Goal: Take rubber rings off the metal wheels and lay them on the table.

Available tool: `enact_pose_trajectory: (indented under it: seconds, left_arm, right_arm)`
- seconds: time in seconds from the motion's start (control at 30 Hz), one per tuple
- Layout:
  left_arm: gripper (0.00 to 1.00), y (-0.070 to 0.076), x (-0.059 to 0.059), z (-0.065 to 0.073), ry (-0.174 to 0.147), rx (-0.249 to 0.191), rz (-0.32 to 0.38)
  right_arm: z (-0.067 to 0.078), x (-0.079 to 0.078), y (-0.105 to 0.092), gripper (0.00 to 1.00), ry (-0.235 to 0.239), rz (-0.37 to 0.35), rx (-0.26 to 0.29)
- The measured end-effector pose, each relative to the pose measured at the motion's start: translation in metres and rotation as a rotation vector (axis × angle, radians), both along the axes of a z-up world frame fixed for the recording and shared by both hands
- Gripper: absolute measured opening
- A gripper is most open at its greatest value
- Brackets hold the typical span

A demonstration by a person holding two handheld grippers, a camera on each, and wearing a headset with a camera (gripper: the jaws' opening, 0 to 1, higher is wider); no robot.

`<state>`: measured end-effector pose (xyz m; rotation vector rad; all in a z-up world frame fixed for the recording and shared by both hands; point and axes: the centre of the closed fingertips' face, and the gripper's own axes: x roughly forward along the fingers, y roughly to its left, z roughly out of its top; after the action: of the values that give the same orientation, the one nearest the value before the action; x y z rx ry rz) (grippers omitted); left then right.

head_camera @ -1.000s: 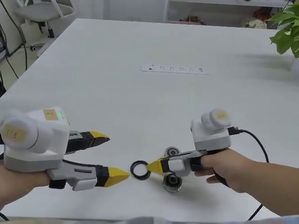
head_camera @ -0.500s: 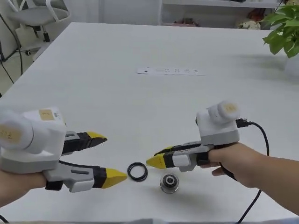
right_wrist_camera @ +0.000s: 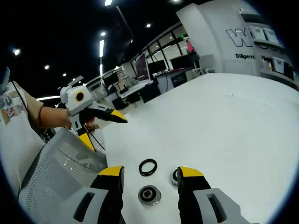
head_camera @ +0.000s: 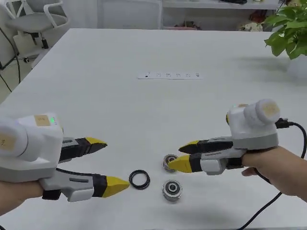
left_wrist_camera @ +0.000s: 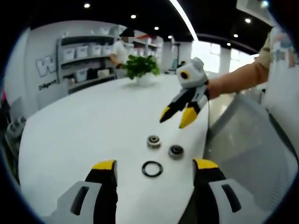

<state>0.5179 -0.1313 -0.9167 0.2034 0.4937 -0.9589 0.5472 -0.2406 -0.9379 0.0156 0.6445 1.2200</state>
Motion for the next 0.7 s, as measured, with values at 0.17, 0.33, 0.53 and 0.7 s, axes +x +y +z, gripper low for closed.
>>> enact_pose_trajectory:
  seconds: [0.17,0.33,0.53,0.7]
  left_arm:
    - [0.67,0.002,-0.002,-0.001,0.004,-0.001,0.007]
    - [0.69,0.004,-0.004,0.0,0.001,-0.007,0.012]
    - [0.7,0.007,-0.007,0.001,0.0,-0.011,0.018]
    - [0.7,0.008,-0.011,-0.001,0.002,-0.006,0.016]
  right_arm:
    - [0.005,-0.002,-0.014,0.5,-0.03,-0.023,0.0]
    - [0.005,-0.008,-0.025,0.54,-0.058,-0.039,-0.017]
    - [0.003,-0.017,-0.034,0.6,-0.088,-0.042,-0.044]
    - [0.003,-0.022,-0.043,0.65,-0.115,-0.049,-0.064]
